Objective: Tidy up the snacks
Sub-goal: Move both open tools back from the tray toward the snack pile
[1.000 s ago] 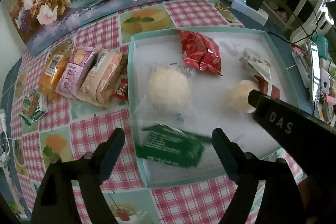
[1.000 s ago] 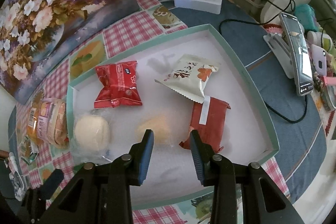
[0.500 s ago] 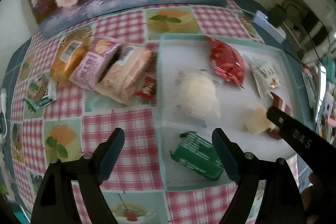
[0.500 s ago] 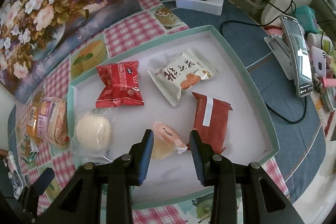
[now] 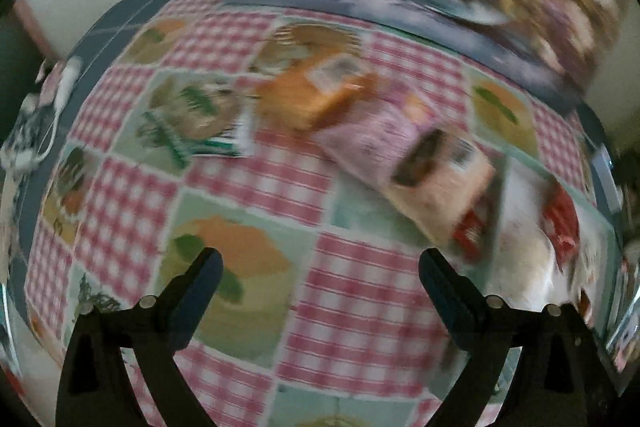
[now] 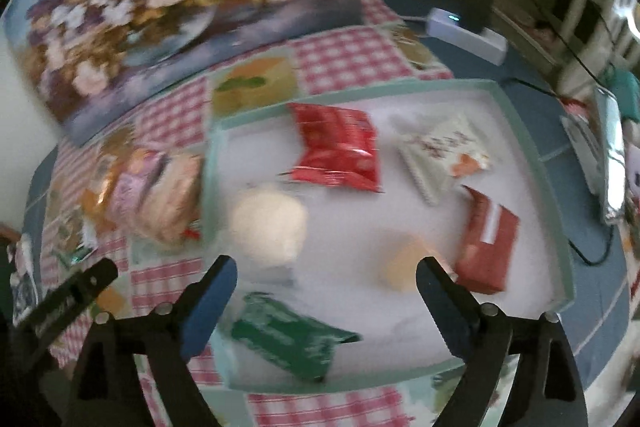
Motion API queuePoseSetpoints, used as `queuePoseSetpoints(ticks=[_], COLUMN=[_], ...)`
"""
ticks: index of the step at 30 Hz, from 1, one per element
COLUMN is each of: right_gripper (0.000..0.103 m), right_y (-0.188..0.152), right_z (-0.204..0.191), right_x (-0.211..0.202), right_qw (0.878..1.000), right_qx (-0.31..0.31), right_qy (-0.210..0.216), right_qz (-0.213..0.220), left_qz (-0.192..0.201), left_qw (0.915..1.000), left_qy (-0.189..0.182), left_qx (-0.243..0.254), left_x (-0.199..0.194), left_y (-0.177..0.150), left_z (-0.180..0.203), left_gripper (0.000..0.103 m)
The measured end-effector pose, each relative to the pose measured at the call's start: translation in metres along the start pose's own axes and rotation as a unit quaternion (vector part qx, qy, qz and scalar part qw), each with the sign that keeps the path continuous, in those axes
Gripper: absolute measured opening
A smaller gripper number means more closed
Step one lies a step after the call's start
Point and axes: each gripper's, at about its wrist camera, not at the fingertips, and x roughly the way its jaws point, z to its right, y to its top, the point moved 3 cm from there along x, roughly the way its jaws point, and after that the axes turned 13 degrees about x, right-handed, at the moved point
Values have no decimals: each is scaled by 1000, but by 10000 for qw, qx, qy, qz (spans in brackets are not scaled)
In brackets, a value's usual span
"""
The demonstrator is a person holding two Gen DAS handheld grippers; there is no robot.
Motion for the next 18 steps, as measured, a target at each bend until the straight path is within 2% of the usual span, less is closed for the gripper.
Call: queuePoseSetpoints(ticks=[3, 6, 18], right_gripper=[103, 103, 103], right_y=[-6, -9, -14], right_z=[-16, -26, -54], right_x=[-1, -3, 1], right_qw=[9997, 9991, 9954], right_qx=[-193, -330, -523], right_qy=[114, 213, 747], right_qz=[69, 143, 280], left_qz=[5, 47, 445], left_qw=[9996, 9990, 9987], left_qy=[3, 19, -6], left_qx=[-300, -443, -249], left_x=[2, 3, -1], left_y=[1, 3, 16], left_z=[-21, -31, -45], left_gripper=[99, 99, 99])
